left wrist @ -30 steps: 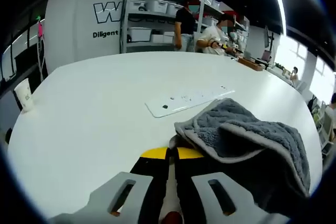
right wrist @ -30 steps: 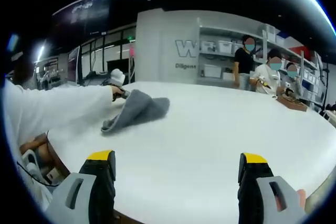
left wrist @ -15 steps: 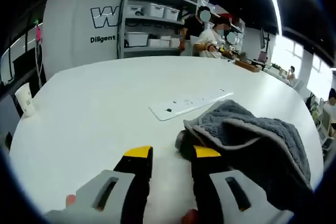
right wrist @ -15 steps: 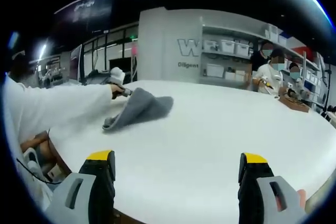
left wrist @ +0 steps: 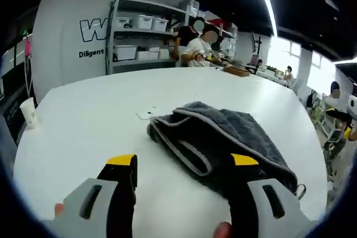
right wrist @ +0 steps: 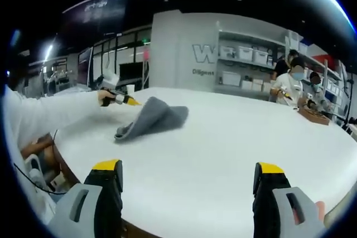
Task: Open the folded towel by lifting each exposed corner and separating the folded layers until the towel lies flat within the target outline without major curled edges
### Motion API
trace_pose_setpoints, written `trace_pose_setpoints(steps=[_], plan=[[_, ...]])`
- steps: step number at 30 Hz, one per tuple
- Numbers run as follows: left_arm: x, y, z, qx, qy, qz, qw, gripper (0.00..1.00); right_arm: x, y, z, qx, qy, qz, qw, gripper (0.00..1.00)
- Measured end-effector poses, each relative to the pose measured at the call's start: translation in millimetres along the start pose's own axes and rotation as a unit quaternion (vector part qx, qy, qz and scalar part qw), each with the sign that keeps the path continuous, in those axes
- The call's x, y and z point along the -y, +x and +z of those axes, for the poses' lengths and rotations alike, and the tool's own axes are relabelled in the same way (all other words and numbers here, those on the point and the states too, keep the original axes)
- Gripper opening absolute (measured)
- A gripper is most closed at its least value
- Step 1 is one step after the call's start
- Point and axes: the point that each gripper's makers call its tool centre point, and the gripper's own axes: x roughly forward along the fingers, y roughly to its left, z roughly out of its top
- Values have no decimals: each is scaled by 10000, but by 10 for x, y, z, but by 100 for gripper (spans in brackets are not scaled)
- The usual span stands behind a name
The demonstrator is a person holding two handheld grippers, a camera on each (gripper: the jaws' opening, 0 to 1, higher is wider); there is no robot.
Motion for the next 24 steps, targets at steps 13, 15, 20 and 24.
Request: trace_pose_setpoints(steps=[13, 15, 20, 24], plan=[[1041, -933, -178, 541, 533, -469, 9960, 78, 0, 48, -74, -137, -20, -35, 9999, 97], [1148, -1046, -260, 522, 556, -448, 9961, 83, -19, 50, -83, -153, -37, -26, 9999, 97], [1419, -1260, -502, 496, 331, -435, 9973, 83, -77, 76, -108, -204, -95, 1, 9997, 98], [1650, -1302, -585, 675, -24, -483, 9965, 87, -121, 117, -158, -304, -146, 34, 9994, 98]])
